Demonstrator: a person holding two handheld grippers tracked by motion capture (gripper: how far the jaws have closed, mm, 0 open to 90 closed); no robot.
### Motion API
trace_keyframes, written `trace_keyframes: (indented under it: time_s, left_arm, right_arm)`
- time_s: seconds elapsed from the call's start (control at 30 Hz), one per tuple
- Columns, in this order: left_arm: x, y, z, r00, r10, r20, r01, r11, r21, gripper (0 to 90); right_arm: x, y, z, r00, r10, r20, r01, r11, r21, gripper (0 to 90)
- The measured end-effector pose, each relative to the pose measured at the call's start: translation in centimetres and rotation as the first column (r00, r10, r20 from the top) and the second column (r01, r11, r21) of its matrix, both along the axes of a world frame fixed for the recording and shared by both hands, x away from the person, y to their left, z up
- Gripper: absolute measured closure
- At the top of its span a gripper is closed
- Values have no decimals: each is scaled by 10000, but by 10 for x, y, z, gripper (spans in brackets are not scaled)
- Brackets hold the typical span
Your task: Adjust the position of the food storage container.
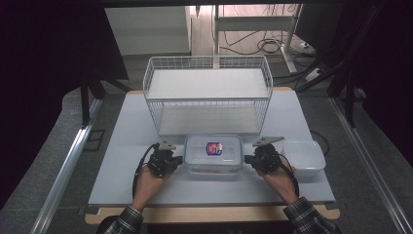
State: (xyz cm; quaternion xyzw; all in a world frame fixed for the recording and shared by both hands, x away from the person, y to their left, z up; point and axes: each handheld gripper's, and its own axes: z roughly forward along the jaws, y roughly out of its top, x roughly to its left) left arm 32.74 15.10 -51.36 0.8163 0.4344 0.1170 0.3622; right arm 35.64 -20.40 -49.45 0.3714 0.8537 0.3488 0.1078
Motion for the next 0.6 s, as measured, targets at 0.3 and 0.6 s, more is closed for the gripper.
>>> trace_keyframes:
  time_s: [0.3, 0.6]
  left_arm:
    - [47, 8, 2, 9921, 947, 817, -873, 9921, -906, 840]
    - [47, 3, -3, 9965, 808, 229, -775, 9896, -1213, 887]
  right_arm:
    - [41, 4, 11, 9950, -641, 760, 603, 9969, 513, 895]
    - [52, 5, 5, 9971, -618, 441, 592, 9966, 576, 897]
